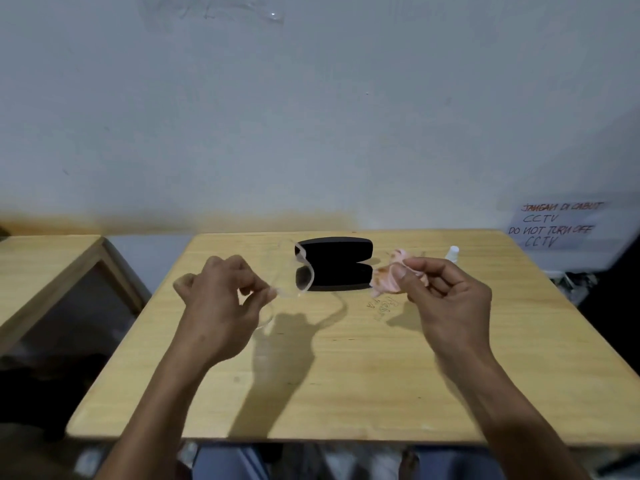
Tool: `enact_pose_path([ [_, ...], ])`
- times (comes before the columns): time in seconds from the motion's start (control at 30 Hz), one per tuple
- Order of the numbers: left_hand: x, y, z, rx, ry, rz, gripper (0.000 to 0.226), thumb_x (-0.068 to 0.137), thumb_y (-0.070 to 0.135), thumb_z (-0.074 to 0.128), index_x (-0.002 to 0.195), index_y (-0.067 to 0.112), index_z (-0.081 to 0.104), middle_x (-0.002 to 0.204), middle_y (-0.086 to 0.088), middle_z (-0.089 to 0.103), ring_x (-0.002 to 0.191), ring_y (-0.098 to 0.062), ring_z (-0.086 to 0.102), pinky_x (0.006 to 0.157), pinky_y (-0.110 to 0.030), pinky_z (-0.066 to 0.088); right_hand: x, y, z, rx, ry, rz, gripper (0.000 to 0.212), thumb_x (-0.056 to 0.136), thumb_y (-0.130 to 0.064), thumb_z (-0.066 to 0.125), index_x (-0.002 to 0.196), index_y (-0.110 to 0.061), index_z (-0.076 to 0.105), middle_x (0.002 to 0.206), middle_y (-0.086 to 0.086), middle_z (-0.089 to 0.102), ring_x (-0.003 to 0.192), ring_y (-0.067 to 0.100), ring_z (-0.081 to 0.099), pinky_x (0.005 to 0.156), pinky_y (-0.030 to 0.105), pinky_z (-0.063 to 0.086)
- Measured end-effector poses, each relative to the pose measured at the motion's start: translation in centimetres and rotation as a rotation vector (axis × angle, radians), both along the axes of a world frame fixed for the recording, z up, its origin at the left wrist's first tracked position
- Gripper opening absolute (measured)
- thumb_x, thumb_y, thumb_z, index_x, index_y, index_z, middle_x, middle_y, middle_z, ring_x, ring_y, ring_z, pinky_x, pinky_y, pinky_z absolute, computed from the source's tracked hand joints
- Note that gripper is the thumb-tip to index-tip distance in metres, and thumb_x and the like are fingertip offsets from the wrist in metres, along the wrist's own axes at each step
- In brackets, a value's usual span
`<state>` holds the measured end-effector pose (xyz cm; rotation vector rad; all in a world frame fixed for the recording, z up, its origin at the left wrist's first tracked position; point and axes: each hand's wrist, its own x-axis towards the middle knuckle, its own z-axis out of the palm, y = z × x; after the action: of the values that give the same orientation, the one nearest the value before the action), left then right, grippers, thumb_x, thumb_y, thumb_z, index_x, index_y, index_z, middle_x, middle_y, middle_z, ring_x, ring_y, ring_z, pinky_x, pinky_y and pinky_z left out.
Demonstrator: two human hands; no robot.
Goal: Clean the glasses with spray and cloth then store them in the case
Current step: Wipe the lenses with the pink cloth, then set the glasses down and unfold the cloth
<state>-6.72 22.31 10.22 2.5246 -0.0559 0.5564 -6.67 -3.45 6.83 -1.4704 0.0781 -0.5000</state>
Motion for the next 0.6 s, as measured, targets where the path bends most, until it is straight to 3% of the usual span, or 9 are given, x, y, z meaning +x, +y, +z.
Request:
enact_pose_path([
  [0.1,-1.0,1.3,-1.7,0.260,0.043,-0.078,0.014,0.085,0.035,0.070,0.072,0.029,0.073,0.077,0.017,0.053,0.087,-0.006,0.040,0.083,-0.033,0.014,-0.5,-0.4,-0.5,0.003,0.009,-0.009,0.012,0.079,-0.015,0.084,0.088,-0.019,0.077,0.086,0.003,0.080,0.083,0.016,0.074,0.079,0.036,0.058],
  [0.27,-1.8,1.6,-4.7,0.436,0.131,-0.125,0.016,0.091,0.037,0.062,0.090,0.028,0.076,0.084,0.018,0.050,0.097,-0.004,0.036,0.090,-0.033,0.012,-1.4,-0.6,-1.2,0.009,0.038,-0.011,0.012,0.080,-0.014,0.083,0.088,-0.018,0.077,0.088,0.003,0.080,0.083,0.015,0.074,0.079,0.033,0.056],
  [0.37,-1.7,1.3,-5.9,0.488,0.167,-0.120,0.019,0.094,0.035,0.058,0.096,0.026,0.075,0.090,0.016,0.051,0.102,-0.006,0.037,0.095,-0.036,0.012,-2.0,-0.6,-1.5,0.026,0.059,-0.008,0.012,0.080,-0.012,0.082,0.091,-0.014,0.077,0.089,0.003,0.080,0.084,0.013,0.075,0.078,0.031,0.056],
  [0.6,-1.3,1.5,-6.6,0.473,0.136,-0.100,0.017,0.090,0.036,0.064,0.095,0.028,0.078,0.088,0.015,0.053,0.097,-0.007,0.038,0.092,-0.037,0.015,-2.9,-0.2,-2.2,0.114,0.118,0.011,0.012,0.081,-0.008,0.080,0.092,-0.012,0.075,0.082,-0.003,0.081,0.078,0.005,0.075,0.078,0.030,0.057],
])
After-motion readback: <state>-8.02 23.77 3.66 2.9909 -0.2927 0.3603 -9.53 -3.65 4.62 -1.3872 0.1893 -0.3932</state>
